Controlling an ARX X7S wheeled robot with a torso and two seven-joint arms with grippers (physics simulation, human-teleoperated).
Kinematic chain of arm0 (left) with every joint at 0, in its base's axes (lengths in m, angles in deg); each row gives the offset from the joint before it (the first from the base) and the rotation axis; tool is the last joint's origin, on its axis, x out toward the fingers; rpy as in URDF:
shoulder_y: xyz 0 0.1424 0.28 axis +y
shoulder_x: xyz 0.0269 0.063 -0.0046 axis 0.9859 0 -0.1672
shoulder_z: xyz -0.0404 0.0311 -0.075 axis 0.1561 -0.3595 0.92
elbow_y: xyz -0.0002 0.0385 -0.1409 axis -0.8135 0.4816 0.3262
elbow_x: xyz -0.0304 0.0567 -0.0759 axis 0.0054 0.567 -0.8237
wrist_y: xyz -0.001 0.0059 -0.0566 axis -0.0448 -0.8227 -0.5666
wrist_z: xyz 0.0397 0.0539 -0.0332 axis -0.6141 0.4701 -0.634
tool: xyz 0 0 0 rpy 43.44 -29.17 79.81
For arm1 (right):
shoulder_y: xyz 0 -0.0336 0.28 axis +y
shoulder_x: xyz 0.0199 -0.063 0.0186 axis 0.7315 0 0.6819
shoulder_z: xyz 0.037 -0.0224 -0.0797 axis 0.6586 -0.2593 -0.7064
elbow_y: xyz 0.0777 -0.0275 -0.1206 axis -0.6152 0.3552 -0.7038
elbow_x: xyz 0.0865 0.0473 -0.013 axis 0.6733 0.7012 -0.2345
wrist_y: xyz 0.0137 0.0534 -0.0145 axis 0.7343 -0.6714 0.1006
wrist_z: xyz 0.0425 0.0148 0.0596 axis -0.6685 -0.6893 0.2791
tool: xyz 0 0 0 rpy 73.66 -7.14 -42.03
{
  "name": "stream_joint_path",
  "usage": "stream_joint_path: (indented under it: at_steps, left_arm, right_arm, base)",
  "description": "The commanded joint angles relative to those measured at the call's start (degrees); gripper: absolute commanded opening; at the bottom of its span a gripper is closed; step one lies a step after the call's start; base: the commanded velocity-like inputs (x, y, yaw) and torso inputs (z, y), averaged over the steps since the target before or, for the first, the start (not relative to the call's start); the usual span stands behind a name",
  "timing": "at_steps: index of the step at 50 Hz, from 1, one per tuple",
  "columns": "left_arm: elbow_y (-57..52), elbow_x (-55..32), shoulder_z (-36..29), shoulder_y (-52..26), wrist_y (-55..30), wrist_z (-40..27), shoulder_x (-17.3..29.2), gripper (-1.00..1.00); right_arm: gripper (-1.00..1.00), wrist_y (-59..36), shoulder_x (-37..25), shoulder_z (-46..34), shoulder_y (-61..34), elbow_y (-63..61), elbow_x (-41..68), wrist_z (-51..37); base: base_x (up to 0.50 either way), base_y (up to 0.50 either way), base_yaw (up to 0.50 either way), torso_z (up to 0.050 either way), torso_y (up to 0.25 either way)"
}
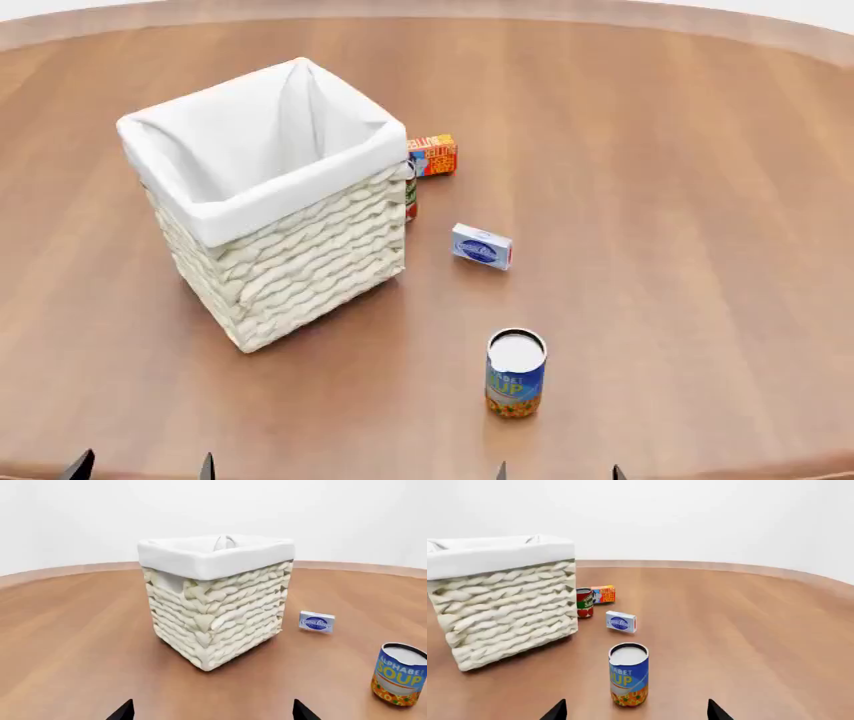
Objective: Pick up the alphabet soup and put it in the basket.
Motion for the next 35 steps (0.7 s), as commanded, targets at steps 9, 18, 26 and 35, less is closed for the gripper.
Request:
stream_joint_path:
  at_steps: [9, 18, 26, 35]
  left_arm:
    - [-0.74, -2.14, -2.15, 1.96, 0.6, -4.26, 1.93, 1.0]
    - [-5.47, -2.76, -1.93, 2.94, -0.28, -4.16, 1.66, 1.0]
    - [-14.99, -3.01, -3.24, 4.82, -3.7, -6.08, 3.22, 1.0]
    - [-23.87, -2.0, -3.66, 6.46, -6.17, -8.2, 4.83, 1.0]
  right_arm:
    - [1.0, 0.08, -2.65, -3.13, 1.42, -2.96, 1.62, -3.44]
    - [1.0, -7.77, -2.75, -3.95, 1.91, -9.19, -0.53, -1.11]
    - [1.0, -13.21, -3.8, -4.52, 2.34, -18.14, -0.51, -2.64]
    - [1.0, -18.92, -4.9, -3.88, 2.47, -29.79, -0.16, -4.25]
  base:
    - [0.0, 0.0, 0.0, 0.0, 0.0]
    - [0.0, 0.0, 0.0, 0.0, 0.0]
    - [0.0, 0.0, 0.0, 0.0, 0.0]
    - [0.0, 0.0, 0.0, 0.0, 0.0]
